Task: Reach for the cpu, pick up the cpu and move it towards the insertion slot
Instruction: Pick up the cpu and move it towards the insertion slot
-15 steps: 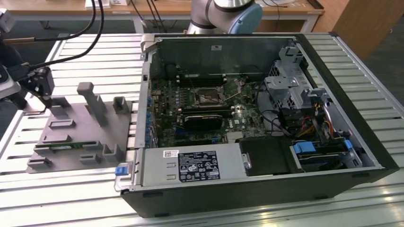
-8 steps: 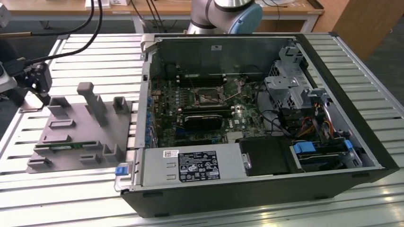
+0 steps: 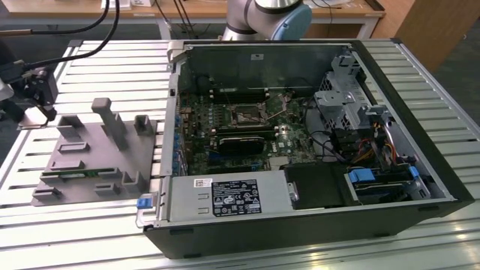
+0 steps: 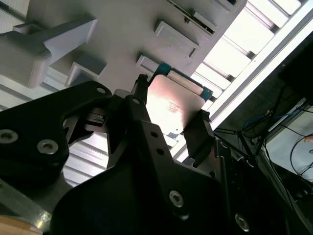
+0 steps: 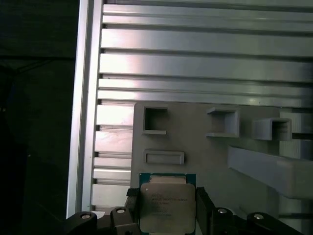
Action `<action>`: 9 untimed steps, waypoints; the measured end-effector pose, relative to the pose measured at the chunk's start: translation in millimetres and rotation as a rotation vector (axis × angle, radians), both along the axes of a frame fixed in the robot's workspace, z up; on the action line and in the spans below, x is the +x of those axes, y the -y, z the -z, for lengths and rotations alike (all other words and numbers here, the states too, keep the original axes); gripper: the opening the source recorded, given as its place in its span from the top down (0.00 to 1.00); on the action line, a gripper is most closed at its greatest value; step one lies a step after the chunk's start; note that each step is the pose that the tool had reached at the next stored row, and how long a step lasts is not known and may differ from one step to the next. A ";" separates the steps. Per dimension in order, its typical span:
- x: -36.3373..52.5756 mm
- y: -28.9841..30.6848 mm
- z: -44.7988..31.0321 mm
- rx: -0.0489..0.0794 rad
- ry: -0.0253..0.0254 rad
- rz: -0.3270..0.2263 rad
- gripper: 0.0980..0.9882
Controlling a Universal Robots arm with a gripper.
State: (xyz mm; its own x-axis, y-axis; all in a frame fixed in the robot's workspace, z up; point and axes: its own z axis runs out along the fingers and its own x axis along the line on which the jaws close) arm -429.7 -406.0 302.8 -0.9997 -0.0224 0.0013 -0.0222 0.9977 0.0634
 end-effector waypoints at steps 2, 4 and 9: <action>0.0 0.0 -3.3 0.000 0.0000 0.000 0.50; 0.0 0.0 -6.4 0.000 0.0000 0.000 0.50; 0.0 0.0 -13.1 0.000 -0.0001 0.000 0.50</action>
State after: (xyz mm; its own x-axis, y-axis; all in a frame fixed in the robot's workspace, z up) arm -429.7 -406.0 315.9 -0.9997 -0.0223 0.0014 -0.0222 0.9977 0.0633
